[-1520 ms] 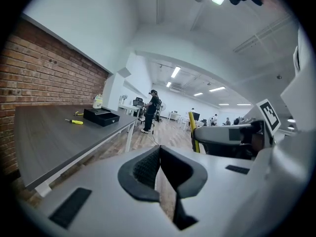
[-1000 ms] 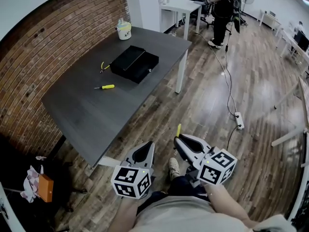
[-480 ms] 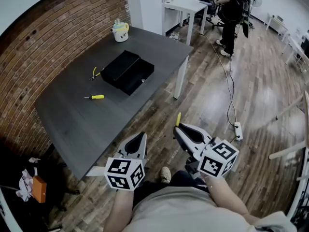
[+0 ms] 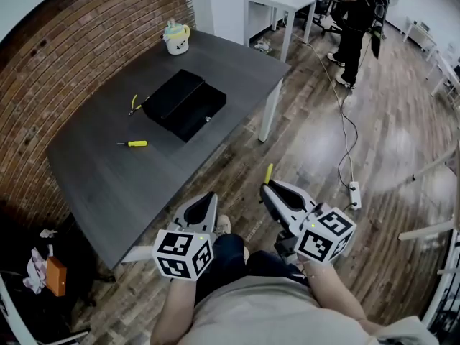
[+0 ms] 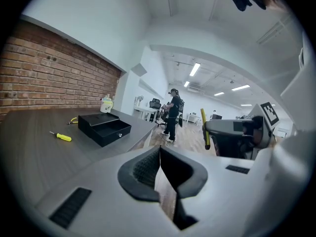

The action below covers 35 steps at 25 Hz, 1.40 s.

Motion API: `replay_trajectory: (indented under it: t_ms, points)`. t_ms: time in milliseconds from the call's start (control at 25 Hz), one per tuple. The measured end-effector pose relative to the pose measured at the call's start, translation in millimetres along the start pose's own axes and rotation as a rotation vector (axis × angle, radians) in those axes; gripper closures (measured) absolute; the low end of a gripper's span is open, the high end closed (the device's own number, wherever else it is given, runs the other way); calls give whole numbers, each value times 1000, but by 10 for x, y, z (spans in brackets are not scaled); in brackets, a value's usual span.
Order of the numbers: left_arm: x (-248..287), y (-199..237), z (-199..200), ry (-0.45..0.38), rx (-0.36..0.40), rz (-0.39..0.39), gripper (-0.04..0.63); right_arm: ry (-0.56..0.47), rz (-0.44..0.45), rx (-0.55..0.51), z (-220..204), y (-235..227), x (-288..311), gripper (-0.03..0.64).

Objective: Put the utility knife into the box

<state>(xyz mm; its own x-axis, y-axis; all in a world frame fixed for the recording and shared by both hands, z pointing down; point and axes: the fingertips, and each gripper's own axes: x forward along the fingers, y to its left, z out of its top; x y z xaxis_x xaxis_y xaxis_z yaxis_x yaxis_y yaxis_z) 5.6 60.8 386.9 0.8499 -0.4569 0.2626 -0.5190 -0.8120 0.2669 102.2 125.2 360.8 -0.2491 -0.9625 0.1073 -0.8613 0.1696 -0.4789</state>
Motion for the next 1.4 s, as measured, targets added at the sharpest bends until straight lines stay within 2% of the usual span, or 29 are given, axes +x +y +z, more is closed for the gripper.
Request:
replay_trajectory:
  t_ms: [520, 840, 1080, 1400]
  points:
    - [607, 256, 173, 21, -20, -11, 575, 1, -52, 36, 214, -566, 356, 554]
    - [1195, 689, 323, 38, -45, 13, 574, 52, -20, 41, 370, -963, 1035, 554]
    - [1612, 1042, 536, 55, -74, 27, 574, 82, 25, 31, 709, -1168, 1633, 554]
    - [1983, 1539, 837, 20, -94, 73, 574, 85, 61, 0, 1042, -1375, 2233, 554]
